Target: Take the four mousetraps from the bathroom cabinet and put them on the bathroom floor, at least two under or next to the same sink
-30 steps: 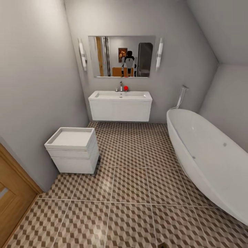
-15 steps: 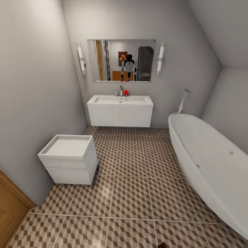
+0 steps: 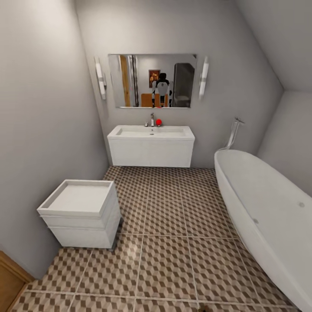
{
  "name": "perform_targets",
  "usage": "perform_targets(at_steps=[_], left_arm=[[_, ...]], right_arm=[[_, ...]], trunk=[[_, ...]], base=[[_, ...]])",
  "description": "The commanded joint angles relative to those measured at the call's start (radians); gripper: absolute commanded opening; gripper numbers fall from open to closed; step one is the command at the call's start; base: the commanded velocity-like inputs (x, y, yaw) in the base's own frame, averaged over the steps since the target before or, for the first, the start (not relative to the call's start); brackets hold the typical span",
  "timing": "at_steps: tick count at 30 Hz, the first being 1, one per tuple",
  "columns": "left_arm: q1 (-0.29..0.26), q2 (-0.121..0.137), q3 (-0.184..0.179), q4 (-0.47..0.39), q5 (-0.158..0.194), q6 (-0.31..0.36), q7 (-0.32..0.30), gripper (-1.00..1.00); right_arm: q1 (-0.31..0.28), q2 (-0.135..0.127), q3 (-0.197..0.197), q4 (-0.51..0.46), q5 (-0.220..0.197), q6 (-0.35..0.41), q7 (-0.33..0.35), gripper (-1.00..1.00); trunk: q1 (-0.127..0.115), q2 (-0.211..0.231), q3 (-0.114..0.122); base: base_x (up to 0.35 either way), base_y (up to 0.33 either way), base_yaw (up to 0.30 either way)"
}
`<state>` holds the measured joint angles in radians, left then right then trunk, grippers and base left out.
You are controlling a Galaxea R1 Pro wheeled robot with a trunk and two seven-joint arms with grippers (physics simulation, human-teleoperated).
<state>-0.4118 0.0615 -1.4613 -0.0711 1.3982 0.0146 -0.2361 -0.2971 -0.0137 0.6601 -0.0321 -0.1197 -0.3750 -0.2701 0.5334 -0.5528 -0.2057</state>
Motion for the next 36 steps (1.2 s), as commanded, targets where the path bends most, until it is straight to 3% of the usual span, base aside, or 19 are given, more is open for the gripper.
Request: perform_targets(at_steps=[1,36], left_arm=[[-0.001,0.001,-0.008,-0.001,0.007,0.001,-0.002,-1.0],[-0.001,0.001,-0.007,-0.001,0.007,0.001,-0.002,-1.0]], right_arm=[[0.0,0.0,0.009,0.0,-0.014,-0.004,0.002,-1.0],[0.0,0.0,0.009,0.0,-0.014,-0.004,0.002,-1.0]], trunk=[[0.001,-0.001,0.0],[0.001,-0.001,0.056]], base=[[0.334,0.0,0.0],[0.334,0.0,0.0]])
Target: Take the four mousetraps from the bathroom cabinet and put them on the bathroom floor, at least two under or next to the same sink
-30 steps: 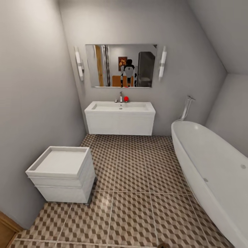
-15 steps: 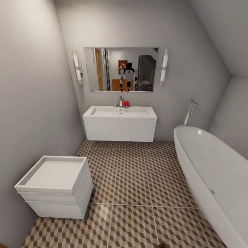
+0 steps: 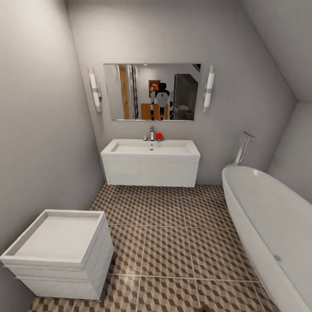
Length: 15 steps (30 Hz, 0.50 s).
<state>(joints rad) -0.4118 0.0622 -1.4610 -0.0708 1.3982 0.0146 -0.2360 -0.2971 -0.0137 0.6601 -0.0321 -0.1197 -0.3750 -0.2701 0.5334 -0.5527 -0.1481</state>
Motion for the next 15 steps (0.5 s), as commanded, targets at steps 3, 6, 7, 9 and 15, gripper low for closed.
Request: perform_targets(at_steps=[3,6,7,9,15], left_arm=[[-0.001,0.001,-0.008,-0.001,0.006,0.001,-0.002,-1.0],[0.0,0.001,-0.009,-0.001,0.005,0.003,-0.002,-1.0],[0.001,0.002,-0.009,-0.001,0.005,0.003,-0.002,-1.0],[0.002,0.005,-0.008,0.0,0.006,0.003,-0.001,-1.0],[0.004,0.014,-0.004,0.028,0.012,0.0,0.015,-1.0]], right_arm=[[-0.001,0.0,0.009,0.0,-0.014,-0.004,0.002,-1.0],[-0.001,0.0,0.009,0.0,-0.015,-0.004,0.002,-1.0],[-0.001,0.0,0.009,0.0,-0.016,-0.004,0.002,-1.0],[-0.001,-0.001,0.009,0.0,-0.017,-0.004,0.002,-1.0],[-0.001,-0.007,-0.005,0.0,-0.089,-0.004,-0.001,-1.0]], trunk=[[0.001,-0.001,0.003],[0.001,-0.001,0.008],[0.001,-0.001,0.01],[0.001,-0.001,0.013],[0.001,-0.001,0.022]], base=[[0.18,0.0,0.0],[0.045,0.0,0.0],[0.019,0.0,0.0],[0.01,0.0,0.0],[0.002,0.0,0.0]])
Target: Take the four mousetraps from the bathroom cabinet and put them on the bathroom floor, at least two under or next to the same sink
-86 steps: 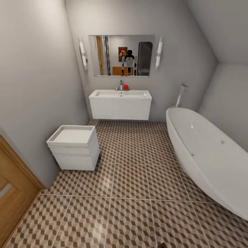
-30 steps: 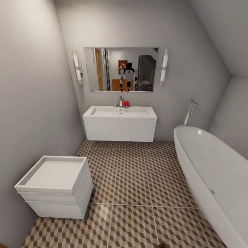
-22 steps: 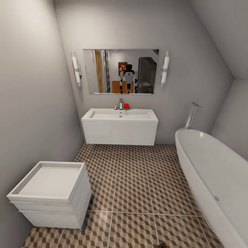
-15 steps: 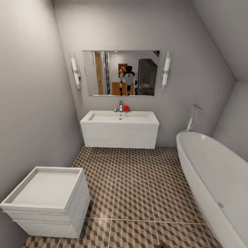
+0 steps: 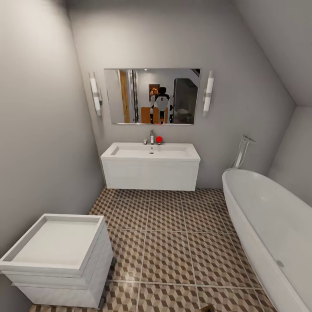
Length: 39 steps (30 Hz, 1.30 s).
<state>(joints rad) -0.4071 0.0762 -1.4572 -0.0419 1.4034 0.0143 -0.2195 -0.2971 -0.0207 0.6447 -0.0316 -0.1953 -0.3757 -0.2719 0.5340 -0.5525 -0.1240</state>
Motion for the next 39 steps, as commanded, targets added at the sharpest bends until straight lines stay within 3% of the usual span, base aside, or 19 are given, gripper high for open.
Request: perform_targets(at_steps=[1,3,4,8,17,39], left_arm=[[-0.001,-0.002,-0.004,0.017,0.008,0.0,0.015,-1.0],[-0.001,-0.006,0.013,0.037,0.009,-0.001,0.072,-1.0],[-0.001,-0.008,0.033,0.044,0.009,-0.002,0.13,-1.0],[-0.001,-0.017,0.058,0.048,0.008,-0.007,0.203,-1.0],[-0.001,-0.024,0.061,0.048,0.008,-0.008,0.212,-1.0],[0.0,-0.025,0.061,0.047,0.008,-0.008,0.211,-1.0]], right_arm=[[-0.001,0.0,0.006,0.0,-0.058,-0.003,0.001,-1.0],[-0.001,-0.001,0.002,0.0,-0.162,-0.002,0.001,-1.0],[-0.001,-0.001,0.002,0.001,-0.23,0.0,0.002,-1.0],[-0.001,0.0,0.002,0.001,-0.297,0.003,0.005,-1.0],[-0.001,0.005,0.005,0.001,-0.291,0.004,0.012,-1.0],[-0.001,0.001,0.004,0.001,-0.289,0.007,0.013,-1.0]], trunk=[[0.0,-0.001,0.0],[0.0,-0.001,0.003],[0.0,-0.001,0.004],[0.0,-0.001,0.008],[0.0,-0.001,0.008],[0.0,-0.001,-0.026]], base=[[0.0,0.0,0.0],[0.0,0.0,0.0],[0.0,0.0,0.0],[0.0,0.0,0.0],[0.0,0.0,0.002],[0.0,0.0,0.069]])
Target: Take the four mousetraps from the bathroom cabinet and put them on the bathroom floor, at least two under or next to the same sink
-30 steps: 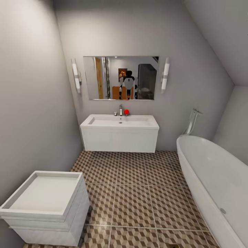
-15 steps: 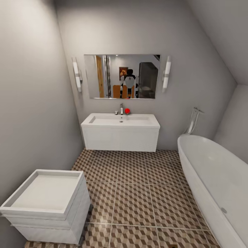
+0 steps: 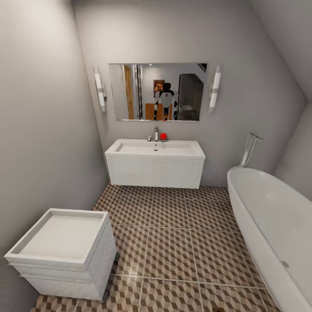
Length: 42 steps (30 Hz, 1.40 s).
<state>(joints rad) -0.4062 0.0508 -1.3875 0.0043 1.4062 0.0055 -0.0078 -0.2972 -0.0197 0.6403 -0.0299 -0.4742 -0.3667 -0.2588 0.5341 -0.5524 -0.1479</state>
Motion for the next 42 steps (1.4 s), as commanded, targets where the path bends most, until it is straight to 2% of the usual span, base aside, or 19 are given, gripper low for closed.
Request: perform_targets(at_steps=[1,6,17,26,42], left_arm=[[-0.001,-0.001,-0.008,0.0,0.004,0.001,-0.001,-1.0],[-0.001,-0.001,-0.008,-0.007,0.004,0.001,-0.001,-1.0],[-0.001,0.0,-0.008,-0.009,0.004,0.001,-0.001,-1.0],[0.0,0.0,-0.008,-0.008,0.004,0.001,-0.002,-1.0],[-0.001,0.001,-0.008,-0.007,0.004,0.001,-0.003,-1.0]], right_arm=[[0.0,-0.001,0.009,-0.001,-0.011,-0.002,0.0,-1.0],[0.0,-0.003,0.008,0.001,-0.015,-0.004,0.0,-1.0],[0.0,-0.002,0.007,0.001,-0.02,-0.004,0.0,-1.0],[0.0,-0.002,0.009,0.016,-0.014,0.001,0.0,-1.0],[0.0,0.004,0.009,0.018,-0.015,0.002,-0.002,-1.0]], trunk=[[0.0,-0.002,-0.003],[0.0,-0.002,-0.011],[0.0,-0.002,-0.017],[0.0,-0.002,-0.018],[0.0,-0.002,-0.018]], base=[[0.0,0.0,0.024],[0.0,0.0,-0.055],[0.0,0.0,-0.255],[0.006,0.0,-0.034],[0.294,0.0,0.0]])
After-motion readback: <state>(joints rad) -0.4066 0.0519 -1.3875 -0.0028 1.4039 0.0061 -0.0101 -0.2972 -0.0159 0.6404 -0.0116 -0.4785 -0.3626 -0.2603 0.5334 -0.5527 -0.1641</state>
